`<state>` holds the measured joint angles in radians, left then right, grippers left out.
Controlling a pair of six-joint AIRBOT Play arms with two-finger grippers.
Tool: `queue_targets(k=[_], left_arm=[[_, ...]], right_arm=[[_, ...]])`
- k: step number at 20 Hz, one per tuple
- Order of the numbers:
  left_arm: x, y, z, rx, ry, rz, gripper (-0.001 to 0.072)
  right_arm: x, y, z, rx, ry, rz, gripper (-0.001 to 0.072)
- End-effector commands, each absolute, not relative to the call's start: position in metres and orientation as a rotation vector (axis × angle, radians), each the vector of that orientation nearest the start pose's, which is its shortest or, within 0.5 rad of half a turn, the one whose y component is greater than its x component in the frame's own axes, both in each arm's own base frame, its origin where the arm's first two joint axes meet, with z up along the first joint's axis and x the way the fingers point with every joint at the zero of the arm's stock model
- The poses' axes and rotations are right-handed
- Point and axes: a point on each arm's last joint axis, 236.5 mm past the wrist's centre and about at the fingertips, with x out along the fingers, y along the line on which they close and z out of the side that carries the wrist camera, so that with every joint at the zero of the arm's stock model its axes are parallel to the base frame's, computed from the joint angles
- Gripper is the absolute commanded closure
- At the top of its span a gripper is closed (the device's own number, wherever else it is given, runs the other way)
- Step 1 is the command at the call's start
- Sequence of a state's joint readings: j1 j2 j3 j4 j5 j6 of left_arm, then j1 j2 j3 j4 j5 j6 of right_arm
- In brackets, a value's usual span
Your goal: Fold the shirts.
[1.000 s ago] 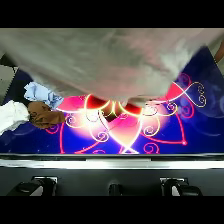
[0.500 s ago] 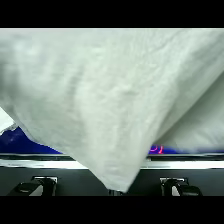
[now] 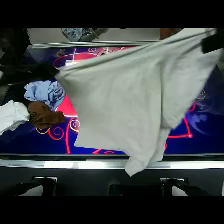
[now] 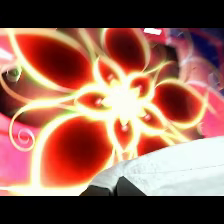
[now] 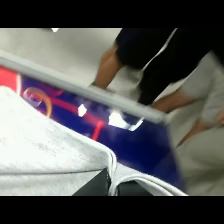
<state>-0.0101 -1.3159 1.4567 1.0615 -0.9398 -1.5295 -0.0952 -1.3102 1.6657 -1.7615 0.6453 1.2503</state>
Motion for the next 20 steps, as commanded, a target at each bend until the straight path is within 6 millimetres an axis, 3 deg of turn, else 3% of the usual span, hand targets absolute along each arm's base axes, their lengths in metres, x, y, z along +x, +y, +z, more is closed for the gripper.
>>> queue_targets(k=[1,3,5,6,8,9,10,11,12,13,14,15,16,17,20], left_arm=[[0.520,-0.104,0.051,-0.523,0.940,-0.252,0.0671],[0.522,-0.115,0.010,-0.569,1.022,-0.270,0.0670],[0.516,-0.124,-0.018,-0.581,1.099,-0.277,0.0670],[0.512,-0.127,-0.027,-0.581,1.129,-0.282,0.0670],[0.503,-0.137,-0.035,-0.575,1.175,-0.303,0.0670],[0.497,-0.142,-0.035,-0.573,1.197,-0.315,0.0669],[0.491,-0.145,-0.033,-0.572,1.224,-0.335,0.0588],[0.484,-0.144,-0.027,-0.566,1.261,-0.359,0.0284],[0.476,-0.138,-0.017,-0.557,1.304,-0.385,0.0025],[0.463,-0.125,-0.006,-0.515,1.355,-0.419,0.0040],[0.446,-0.106,0.000,-0.460,1.417,-0.429,0.0051],[0.428,-0.083,0.000,-0.422,1.484,-0.382,0.0119],[0.408,-0.061,-0.001,-0.392,1.542,-0.326,0.0178],[0.389,-0.052,-0.004,-0.390,1.574,-0.300,0.0177],[0.328,-0.052,-0.039,-0.450,1.662,-0.258,0.0177]], right_arm=[[0.592,-0.072,0.168,-0.225,0.516,-0.097,0.0651],[0.600,-0.056,0.105,-0.073,0.640,-0.050,0.0651],[0.596,-0.035,0.057,0.056,0.758,0.002,0.0651],[0.591,-0.027,0.038,0.099,0.818,0.023,0.0651],[0.580,-0.020,0.018,0.114,0.897,0.051,0.0651],[0.577,-0.018,0.017,0.116,0.913,0.056,0.0651],[0.573,-0.017,0.022,0.125,0.917,0.061,0.0611],[0.570,-0.020,0.036,0.110,0.903,0.065,0.0432],[0.563,-0.024,0.055,0.060,0.884,0.087,0.0250],[0.550,-0.030,0.078,-0.052,0.873,0.137,0.0195],[0.530,-0.039,0.093,-0.167,0.897,0.186,0.0194],[0.501,-0.057,0.096,-0.241,0.976,0.207,0.0195],[0.469,-0.075,0.090,-0.244,1.089,0.212,0.0198],[0.436,-0.092,0.079,-0.204,1.214,0.221,0.0202],[0.375,-0.104,0.049,0.039,1.396,0.289,0.0209]])
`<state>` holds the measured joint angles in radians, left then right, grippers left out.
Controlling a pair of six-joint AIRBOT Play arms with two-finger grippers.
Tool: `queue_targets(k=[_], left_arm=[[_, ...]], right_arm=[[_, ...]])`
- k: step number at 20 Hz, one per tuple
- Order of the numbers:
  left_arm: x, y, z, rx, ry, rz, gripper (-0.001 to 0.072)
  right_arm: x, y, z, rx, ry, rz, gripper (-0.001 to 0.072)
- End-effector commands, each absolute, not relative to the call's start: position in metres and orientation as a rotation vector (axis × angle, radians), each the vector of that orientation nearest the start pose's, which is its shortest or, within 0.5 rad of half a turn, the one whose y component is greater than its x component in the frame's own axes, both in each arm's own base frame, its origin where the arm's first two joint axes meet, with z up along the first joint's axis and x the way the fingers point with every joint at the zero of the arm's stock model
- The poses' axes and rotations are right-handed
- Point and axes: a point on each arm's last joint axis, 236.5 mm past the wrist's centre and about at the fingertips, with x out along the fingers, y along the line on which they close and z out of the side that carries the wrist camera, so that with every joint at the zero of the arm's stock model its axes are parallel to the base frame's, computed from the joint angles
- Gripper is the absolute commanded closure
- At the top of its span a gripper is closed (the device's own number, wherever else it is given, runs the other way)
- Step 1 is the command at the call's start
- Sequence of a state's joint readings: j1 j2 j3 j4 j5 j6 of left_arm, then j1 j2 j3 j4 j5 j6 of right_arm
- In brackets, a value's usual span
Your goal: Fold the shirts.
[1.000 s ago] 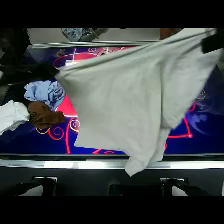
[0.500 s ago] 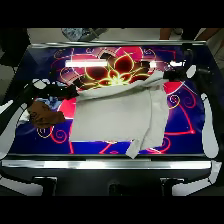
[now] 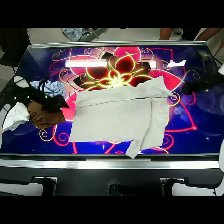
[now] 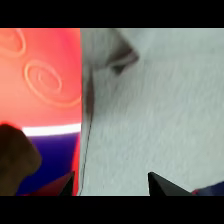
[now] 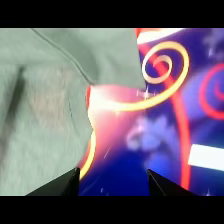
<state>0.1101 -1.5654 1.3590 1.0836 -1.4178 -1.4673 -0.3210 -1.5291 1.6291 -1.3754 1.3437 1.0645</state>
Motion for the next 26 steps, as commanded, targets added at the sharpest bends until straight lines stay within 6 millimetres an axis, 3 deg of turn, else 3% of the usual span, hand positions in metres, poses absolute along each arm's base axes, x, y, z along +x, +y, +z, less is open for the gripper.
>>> queue_targets(k=[1,4,10,14,16,17,18,20,23,26], left_arm=[[0.309,-0.053,-0.057,-0.449,1.682,-0.260,0.0176],[0.278,-0.061,-0.087,-0.461,1.727,-0.294,0.0177],[0.268,-0.084,-0.103,-0.524,1.718,-0.337,0.0185],[0.269,-0.094,-0.106,-0.517,1.709,-0.348,0.0254],[0.264,-0.100,-0.109,-0.511,1.730,-0.355,0.0331],[0.262,-0.102,-0.110,-0.505,1.741,-0.361,0.0332],[0.260,-0.104,-0.112,-0.505,1.749,-0.360,0.0408],[0.261,-0.104,-0.112,-0.508,1.747,-0.356,0.0674],[0.261,-0.104,-0.112,-0.507,1.747,-0.357,0.0670],[0.261,-0.104,-0.109,-0.502,1.742,-0.365,0.0671]], right_arm=[[0.362,-0.101,0.040,0.102,1.429,0.315,0.0209],[0.348,-0.092,0.023,0.158,1.470,0.351,0.0210],[0.342,-0.088,0.013,0.158,1.488,0.379,0.0210],[0.339,-0.089,0.010,0.154,1.501,0.375,0.0210],[0.328,-0.085,0.001,0.174,1.541,0.389,0.0210],[0.321,-0.082,-0.006,0.189,1.567,0.400,0.0210],[0.312,-0.077,-0.014,0.208,1.595,0.412,0.0210],[0.290,-0.064,-0.032,0.240,1.643,0.457,0.0210],[0.266,-0.042,-0.064,0.305,1.658,0.493,0.0209],[0.269,-0.013,-0.085,0.432,1.585,0.509,0.0210]])
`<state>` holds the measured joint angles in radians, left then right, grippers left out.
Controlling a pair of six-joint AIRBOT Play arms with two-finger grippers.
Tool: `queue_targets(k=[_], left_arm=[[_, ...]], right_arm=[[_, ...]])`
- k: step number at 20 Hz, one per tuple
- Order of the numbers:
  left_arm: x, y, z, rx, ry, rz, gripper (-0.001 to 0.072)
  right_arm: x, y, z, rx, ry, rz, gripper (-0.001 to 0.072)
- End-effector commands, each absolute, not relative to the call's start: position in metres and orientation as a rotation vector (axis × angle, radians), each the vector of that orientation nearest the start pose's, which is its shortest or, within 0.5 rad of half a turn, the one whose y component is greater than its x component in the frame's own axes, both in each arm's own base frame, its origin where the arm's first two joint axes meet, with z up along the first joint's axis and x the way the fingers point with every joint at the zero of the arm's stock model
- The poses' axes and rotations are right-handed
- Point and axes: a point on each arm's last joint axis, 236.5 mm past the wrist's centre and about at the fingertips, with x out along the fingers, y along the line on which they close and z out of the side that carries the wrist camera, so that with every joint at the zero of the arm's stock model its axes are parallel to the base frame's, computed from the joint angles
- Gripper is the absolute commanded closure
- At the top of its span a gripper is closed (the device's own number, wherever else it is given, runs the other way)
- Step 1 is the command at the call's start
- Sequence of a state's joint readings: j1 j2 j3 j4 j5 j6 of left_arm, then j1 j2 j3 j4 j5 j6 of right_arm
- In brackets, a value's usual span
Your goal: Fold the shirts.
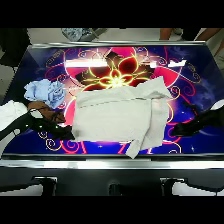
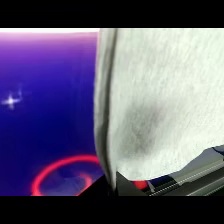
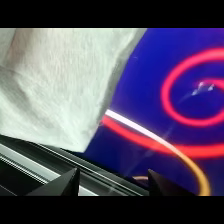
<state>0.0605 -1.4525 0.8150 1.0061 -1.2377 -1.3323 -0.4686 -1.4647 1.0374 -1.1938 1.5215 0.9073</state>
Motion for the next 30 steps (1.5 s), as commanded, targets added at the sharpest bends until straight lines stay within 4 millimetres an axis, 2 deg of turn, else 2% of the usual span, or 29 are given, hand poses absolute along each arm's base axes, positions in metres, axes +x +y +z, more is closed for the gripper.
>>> queue_targets(k=[1,6,7,8,9,10,12,13,14,15,16,17,18,19,20,21,22,23,25,27,30], left_arm=[[0.262,-0.104,-0.108,-0.501,1.738,-0.365,0.0671],[0.263,-0.101,-0.109,-0.503,1.733,-0.356,0.0671],[0.265,-0.100,-0.109,-0.502,1.726,-0.353,0.0671],[0.268,-0.100,-0.107,-0.500,1.718,-0.354,0.0671],[0.273,-0.100,-0.105,-0.496,1.706,-0.356,0.0671],[0.279,-0.099,-0.099,-0.489,1.694,-0.364,0.0672],[0.305,-0.090,-0.067,-0.431,1.627,-0.388,0.0673],[0.328,-0.087,-0.039,-0.394,1.537,-0.399,0.0674],[0.358,-0.084,0.005,-0.352,1.395,-0.400,0.0674],[0.385,-0.082,0.059,-0.326,1.239,-0.390,0.0674],[0.409,-0.080,0.131,-0.295,1.042,-0.382,0.0673],[0.422,-0.076,0.214,-0.253,0.824,-0.374,0.0673],[0.422,-0.071,0.297,-0.212,0.607,-0.353,0.0673],[0.408,-0.065,0.384,-0.173,0.379,-0.328,0.0672],[0.381,-0.060,0.453,-0.148,0.197,-0.300,0.0672],[0.347,-0.057,0.504,-0.153,0.067,-0.283,0.0672],[0.316,-0.060,0.533,-0.163,-0.009,-0.289,0.0672],[0.289,-0.062,0.547,-0.159,-0.057,-0.295,0.0672],[0.258,-0.064,0.549,-0.151,-0.083,-0.291,0.0672],[0.243,-0.062,0.544,-0.147,-0.088,-0.280,0.0672],[0.240,-0.062,0.543,-0.146,-0.088,-0.280,0.0672]], right_arm=[[0.273,-0.004,-0.088,0.466,1.544,0.525,0.0210],[0.276,-0.002,-0.108,0.518,1.527,0.425,0.0223],[0.279,0.001,-0.111,0.502,1.521,0.425,0.0282],[0.285,0.003,-0.114,0.479,1.508,0.416,0.0408],[0.296,0.005,-0.115,0.454,1.479,0.403,0.0631],[0.304,0.007,-0.108,0.427,1.461,0.422,0.0652],[0.331,-0.001,-0.070,0.321,1.386,0.485,0.0653],[0.352,-0.011,-0.038,0.238,1.314,0.502,0.0653],[0.379,-0.023,0.009,0.128,1.201,0.497,0.0653],[0.406,-0.035,0.071,0.011,1.052,0.461,0.0653],[0.426,-0.044,0.142,-0.110,0.878,0.414,0.0653],[0.437,-0.050,0.229,-0.244,0.666,0.340,0.0653],[0.432,-0.055,0.317,-0.352,0.462,0.240,0.0653],[0.407,-0.058,0.407,-0.461,0.252,0.117,0.0653],[0.367,-0.056,0.484,-0.551,0.067,0.001,0.0653],[0.324,-0.049,0.536,-0.609,-0.066,-0.081,0.0653],[0.284,-0.038,0.568,-0.642,-0.158,-0.130,0.0654],[0.249,-0.031,0.583,-0.642,-0.203,-0.174,0.0654],[0.207,-0.021,0.588,-0.611,-0.218,-0.202,0.0653],[0.186,-0.022,0.587,-0.637,-0.204,-0.243,0.0653],[0.177,-0.022,0.585,-0.646,-0.193,-0.255,0.0653]])
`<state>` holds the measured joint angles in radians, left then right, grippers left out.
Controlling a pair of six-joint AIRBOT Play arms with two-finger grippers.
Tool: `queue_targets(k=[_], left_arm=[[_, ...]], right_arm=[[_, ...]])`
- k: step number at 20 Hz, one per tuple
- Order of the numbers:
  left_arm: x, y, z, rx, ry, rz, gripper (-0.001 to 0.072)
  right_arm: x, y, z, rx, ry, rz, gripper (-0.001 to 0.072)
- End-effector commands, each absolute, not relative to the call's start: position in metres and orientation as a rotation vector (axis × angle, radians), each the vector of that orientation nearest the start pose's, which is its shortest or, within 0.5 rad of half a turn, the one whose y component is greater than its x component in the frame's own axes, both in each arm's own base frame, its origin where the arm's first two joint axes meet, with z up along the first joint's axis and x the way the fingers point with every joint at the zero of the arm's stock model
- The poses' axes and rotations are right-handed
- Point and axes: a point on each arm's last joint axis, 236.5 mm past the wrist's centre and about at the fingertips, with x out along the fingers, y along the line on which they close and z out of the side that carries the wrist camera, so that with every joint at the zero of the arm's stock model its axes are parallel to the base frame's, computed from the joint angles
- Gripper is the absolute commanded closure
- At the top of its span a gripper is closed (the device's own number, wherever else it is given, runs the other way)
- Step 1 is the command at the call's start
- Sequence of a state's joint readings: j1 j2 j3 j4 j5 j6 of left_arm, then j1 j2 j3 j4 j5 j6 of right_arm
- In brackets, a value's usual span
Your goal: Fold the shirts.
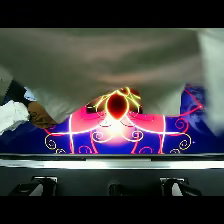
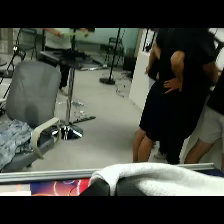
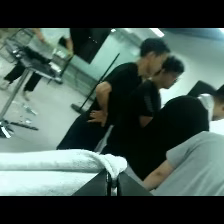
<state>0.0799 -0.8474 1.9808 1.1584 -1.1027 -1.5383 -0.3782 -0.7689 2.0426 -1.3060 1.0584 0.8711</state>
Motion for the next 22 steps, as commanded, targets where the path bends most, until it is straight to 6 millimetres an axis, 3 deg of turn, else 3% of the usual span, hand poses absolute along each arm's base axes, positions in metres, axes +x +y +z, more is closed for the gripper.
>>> queue_targets(k=[1,3,4,5,7,10,12,14,16,18,19,20,22], left_arm=[[0.245,-0.062,0.541,-0.148,-0.078,-0.280,0.0672],[0.259,-0.062,0.531,-0.152,-0.039,-0.279,0.0672],[0.272,-0.061,0.520,-0.154,0.006,-0.279,0.0672],[0.287,-0.061,0.504,-0.154,0.067,-0.277,0.0672],[0.330,-0.059,0.451,-0.158,0.264,-0.275,0.0672],[0.403,-0.060,0.331,-0.174,0.630,-0.290,0.0672],[0.445,-0.065,0.224,-0.200,0.880,-0.303,0.0672],[0.465,-0.068,0.117,-0.253,1.113,-0.291,0.0672],[0.479,-0.070,0.034,-0.294,1.270,-0.275,0.0672],[0.499,-0.072,-0.019,-0.340,1.322,-0.265,0.0672],[0.511,-0.073,-0.035,-0.361,1.316,-0.259,0.0672],[0.526,-0.075,-0.046,-0.382,1.293,-0.262,0.0672],[0.549,-0.077,-0.047,-0.399,1.226,-0.287,0.0672]], right_arm=[[0.178,-0.022,0.582,-0.645,-0.183,-0.252,0.0653],[0.188,-0.026,0.568,-0.633,-0.119,-0.231,0.0653],[0.198,-0.033,0.551,-0.596,-0.046,-0.221,0.0653],[0.213,-0.042,0.531,-0.554,0.041,-0.210,0.0653],[0.257,-0.059,0.476,-0.498,0.257,-0.144,0.0653],[0.342,-0.078,0.346,-0.396,0.673,0.056,0.0654],[0.395,-0.071,0.242,-0.334,0.930,0.205,0.0655],[0.447,-0.058,0.156,-0.317,1.047,0.286,0.0654],[0.501,-0.050,0.089,-0.245,1.069,0.277,0.0654],[0.545,-0.035,0.044,-0.150,1.016,0.290,0.0654],[0.564,-0.030,0.031,-0.101,0.972,0.290,0.0654],[0.581,-0.031,0.022,-0.050,0.927,0.265,0.0653],[0.602,-0.040,0.021,-0.022,0.856,0.207,0.0653]])
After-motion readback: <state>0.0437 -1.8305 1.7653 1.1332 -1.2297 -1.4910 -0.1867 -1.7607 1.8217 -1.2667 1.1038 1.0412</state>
